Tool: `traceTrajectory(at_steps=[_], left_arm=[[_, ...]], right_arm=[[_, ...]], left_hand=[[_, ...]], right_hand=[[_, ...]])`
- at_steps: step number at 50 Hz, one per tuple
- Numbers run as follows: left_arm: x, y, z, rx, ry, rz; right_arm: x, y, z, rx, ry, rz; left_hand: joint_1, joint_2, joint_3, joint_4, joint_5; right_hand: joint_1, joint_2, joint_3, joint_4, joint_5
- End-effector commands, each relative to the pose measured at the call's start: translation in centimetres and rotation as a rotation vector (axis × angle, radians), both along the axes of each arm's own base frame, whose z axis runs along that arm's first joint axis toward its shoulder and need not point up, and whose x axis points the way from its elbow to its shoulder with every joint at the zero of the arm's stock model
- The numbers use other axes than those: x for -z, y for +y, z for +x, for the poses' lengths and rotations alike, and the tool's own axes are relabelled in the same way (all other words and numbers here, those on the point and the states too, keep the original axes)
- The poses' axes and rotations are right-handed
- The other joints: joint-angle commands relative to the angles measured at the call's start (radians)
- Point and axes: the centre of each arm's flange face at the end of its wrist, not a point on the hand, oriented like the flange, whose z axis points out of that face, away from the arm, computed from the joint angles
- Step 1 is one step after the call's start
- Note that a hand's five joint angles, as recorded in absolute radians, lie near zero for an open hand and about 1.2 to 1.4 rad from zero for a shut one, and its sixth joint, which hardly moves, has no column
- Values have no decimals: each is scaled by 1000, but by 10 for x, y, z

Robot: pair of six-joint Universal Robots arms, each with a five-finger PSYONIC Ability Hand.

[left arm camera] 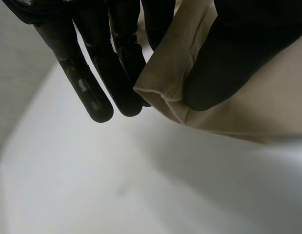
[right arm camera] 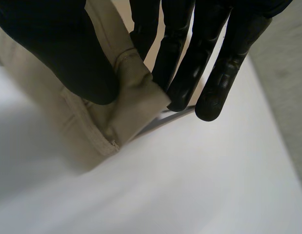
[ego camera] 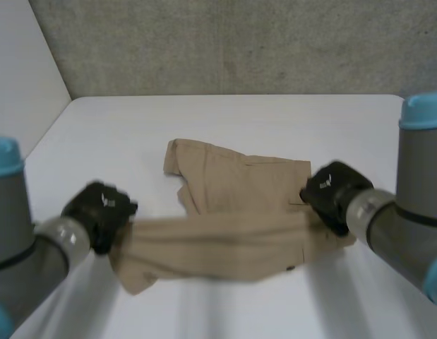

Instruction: Fold the shorts.

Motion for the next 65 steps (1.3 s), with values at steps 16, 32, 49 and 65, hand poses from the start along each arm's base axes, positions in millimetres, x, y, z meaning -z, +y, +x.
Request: traceTrajectory(at_steps=[16,32,49,65], left_arm=[[-241,-58,-46,-141,567,-1150],[-33,-14,-45,-53,303,-589],[23,41,-39,34,104,-245],[-42,126,3,190,-56,-11]], right_arm=[[-220,-64,30,-31,-821,-1028],[-24,-50,24,33,-435,-292],[33,-11,-5,64,-169,34],[-18,65,-46,-54,107,125]], left_hand=[[252,197,205,197,267],[252,197,205,197,267],[252,197,205,197,267],[252,197,205,197,267]], right_hand=[[432,219,231,205,258],[432,219,231,205,258],[432,219,231,205,258],[432,219,231,205,258]])
